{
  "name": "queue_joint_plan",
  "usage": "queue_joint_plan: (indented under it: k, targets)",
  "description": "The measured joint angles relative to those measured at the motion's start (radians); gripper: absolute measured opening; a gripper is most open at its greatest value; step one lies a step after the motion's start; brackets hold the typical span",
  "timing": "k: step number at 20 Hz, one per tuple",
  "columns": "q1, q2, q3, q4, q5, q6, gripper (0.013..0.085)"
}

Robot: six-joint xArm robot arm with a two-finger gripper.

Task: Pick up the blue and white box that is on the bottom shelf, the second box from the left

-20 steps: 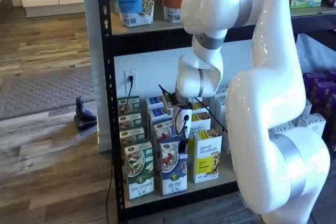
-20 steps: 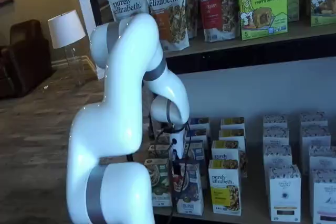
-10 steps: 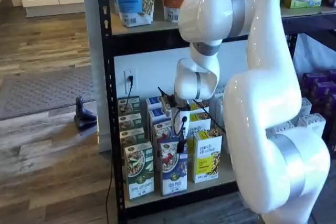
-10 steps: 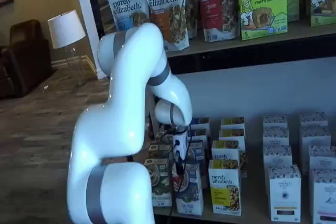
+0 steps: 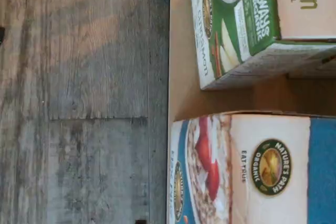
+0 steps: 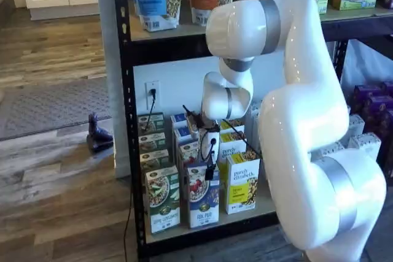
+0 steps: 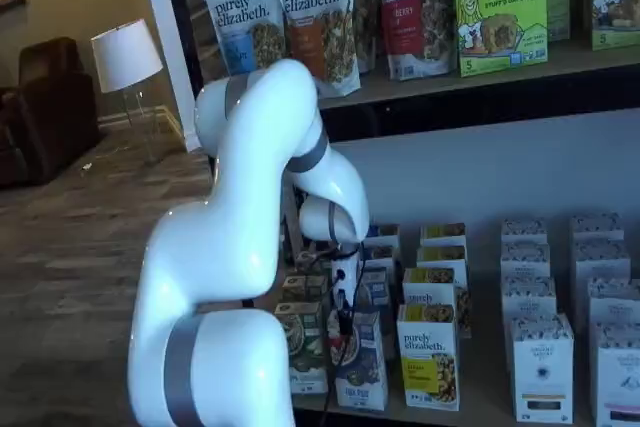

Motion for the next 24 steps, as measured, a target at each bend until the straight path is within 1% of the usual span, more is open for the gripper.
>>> queue_joint_plan:
  k: [3, 8, 14, 20, 22, 24]
  targets:
    - [0.001, 0.025, -0.027, -0.010, 0.000, 0.010, 0.0850]
    - [0.001, 0.059, -0.070, -0.005, 0.005, 0.006, 0.0850]
    - [0.000, 0.097, -0.117, -0.041, 0.017, 0.037, 0.0850]
    - [0.001, 0.124, -0.148, -0.059, 0.024, 0.054, 0.0850]
    - [0.001, 0.132, -0.160, -0.067, 0.035, 0.061, 0.0850]
    - [0.002, 0.139, -0.174, -0.086, 0.055, 0.079, 0.0850]
